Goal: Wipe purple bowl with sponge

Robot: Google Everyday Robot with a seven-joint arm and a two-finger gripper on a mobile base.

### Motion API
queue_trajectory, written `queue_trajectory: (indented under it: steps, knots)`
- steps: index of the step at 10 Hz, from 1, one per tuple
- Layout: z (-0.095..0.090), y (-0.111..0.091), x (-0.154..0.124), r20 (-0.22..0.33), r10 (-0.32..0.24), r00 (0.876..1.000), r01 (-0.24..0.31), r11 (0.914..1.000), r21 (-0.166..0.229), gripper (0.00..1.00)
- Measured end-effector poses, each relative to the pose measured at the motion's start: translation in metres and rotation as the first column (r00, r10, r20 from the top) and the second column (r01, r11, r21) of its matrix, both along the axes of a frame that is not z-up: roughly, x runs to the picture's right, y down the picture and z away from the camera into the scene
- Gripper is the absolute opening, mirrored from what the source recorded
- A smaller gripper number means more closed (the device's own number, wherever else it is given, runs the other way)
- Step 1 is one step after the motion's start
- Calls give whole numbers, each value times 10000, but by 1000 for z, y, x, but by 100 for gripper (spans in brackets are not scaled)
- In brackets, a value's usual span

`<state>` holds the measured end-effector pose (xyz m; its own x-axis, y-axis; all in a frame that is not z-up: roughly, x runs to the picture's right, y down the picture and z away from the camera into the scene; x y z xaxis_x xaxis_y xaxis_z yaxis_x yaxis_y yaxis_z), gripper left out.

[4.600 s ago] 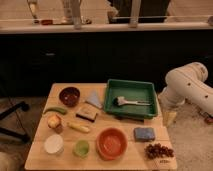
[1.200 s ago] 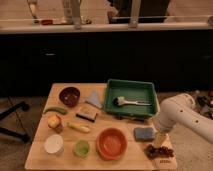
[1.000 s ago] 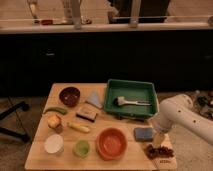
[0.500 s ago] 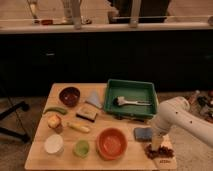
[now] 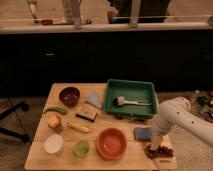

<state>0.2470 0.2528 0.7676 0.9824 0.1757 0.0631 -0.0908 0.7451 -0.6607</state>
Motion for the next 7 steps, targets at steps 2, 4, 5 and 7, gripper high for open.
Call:
queue_trajectory:
  steps: [2, 4, 5, 7]
  knots:
    - [1, 1, -3, -76, 295, 9995, -295, 9996, -46, 80]
    - [2, 3, -7, -124, 452, 9989, -453, 9989, -99, 80]
    - [4, 4, -10, -170, 478, 9987, -481, 9988, -128, 80]
    - [10, 8, -17, -270, 472, 9985, -478, 9986, -220, 80]
